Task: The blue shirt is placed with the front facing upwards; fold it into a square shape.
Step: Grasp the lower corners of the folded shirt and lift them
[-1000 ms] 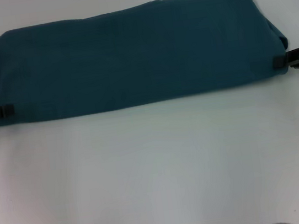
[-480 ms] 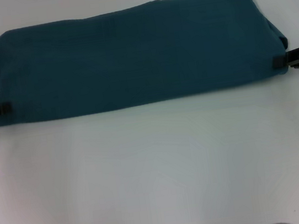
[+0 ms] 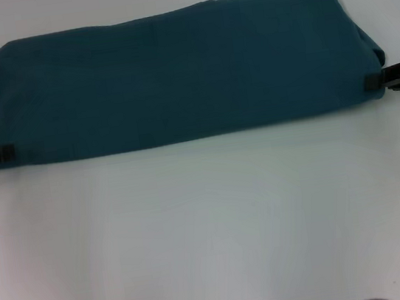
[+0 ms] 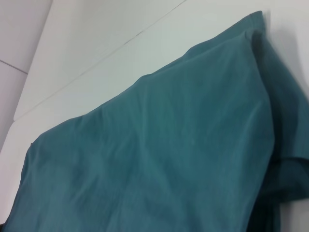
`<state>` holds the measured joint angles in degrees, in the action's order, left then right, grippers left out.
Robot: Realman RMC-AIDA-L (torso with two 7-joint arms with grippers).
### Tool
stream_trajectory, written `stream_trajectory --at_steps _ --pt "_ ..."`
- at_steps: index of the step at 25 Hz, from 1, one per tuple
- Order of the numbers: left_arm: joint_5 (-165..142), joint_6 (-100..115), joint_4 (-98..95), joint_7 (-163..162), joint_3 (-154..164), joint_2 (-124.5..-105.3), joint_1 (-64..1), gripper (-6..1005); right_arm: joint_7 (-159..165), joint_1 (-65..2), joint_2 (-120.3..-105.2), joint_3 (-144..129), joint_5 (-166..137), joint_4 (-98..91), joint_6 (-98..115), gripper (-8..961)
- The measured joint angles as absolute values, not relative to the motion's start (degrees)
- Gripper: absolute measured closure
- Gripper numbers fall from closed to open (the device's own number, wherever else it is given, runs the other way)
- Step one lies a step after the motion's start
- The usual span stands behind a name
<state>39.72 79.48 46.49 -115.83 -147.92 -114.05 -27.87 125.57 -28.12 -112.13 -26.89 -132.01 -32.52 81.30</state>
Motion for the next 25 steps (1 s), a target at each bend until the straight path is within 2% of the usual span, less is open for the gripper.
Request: stream_trajectory --at_steps 16,21,25 --pt "39.69 79.16 46.76 -115.88 -148.0 -114.05 -28.01 223 125.59 -28.29 -112.13 -26.89 -132.01 -32.52 81.3 914" --pt "39.66 78.29 46.85 -116.51 -148.02 -114.1 -27.85 410 125.59 -28.3 -112.14 -26.89 -132.01 -32.52 81.3 913" --pt "39.49 78.14 46.74 -116.47 -148.0 -114.15 -27.8 486 125.58 -28.3 -112.14 -26.89 -132.01 -32.52 81.35 912"
